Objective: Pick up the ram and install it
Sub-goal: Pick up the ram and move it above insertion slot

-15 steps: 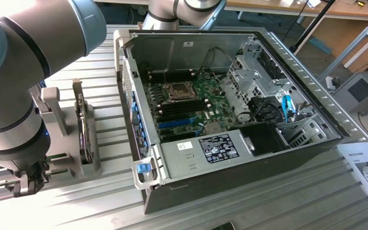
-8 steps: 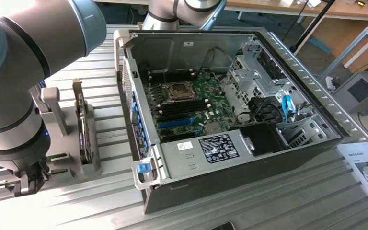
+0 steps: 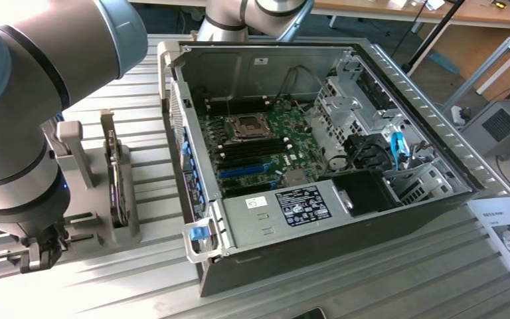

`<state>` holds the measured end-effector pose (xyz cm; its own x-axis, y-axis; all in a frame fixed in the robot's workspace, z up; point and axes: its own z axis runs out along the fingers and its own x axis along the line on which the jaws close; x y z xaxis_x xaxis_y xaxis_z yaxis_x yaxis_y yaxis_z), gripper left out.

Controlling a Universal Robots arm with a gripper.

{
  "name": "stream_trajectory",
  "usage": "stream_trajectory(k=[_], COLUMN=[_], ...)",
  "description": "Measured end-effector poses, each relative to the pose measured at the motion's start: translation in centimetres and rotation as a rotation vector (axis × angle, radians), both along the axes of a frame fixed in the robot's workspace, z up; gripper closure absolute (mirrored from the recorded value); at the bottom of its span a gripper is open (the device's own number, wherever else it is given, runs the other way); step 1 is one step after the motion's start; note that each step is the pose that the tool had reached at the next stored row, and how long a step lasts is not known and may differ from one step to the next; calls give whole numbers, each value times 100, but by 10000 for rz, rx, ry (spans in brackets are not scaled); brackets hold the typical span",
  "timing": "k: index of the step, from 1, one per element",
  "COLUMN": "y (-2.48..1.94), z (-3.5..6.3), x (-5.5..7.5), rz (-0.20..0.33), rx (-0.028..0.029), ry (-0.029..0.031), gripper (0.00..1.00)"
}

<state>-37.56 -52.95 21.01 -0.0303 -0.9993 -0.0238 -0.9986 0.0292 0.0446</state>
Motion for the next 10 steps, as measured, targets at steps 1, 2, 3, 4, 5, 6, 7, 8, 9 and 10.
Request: stream_trajectory(k=[1, 2, 3, 4, 5, 6, 7, 8, 9, 10], y=[0, 0, 0, 0, 0, 0, 0, 0, 0, 0], z=[-1, -1, -1, 0, 3, 5, 6, 6, 6, 6], x=[0, 0, 0, 0, 0, 0, 0, 0, 0, 0], rz=[0, 0, 0, 0, 0, 0, 0, 0, 0, 0], rx=[1, 2, 4, 3, 1, 1, 1, 1, 1, 1], ry=[-2, -3, -4, -4, -1, -1, -1, -2, -1, -2], gripper=[77, 77, 77, 77, 77, 77, 77, 77, 77, 77])
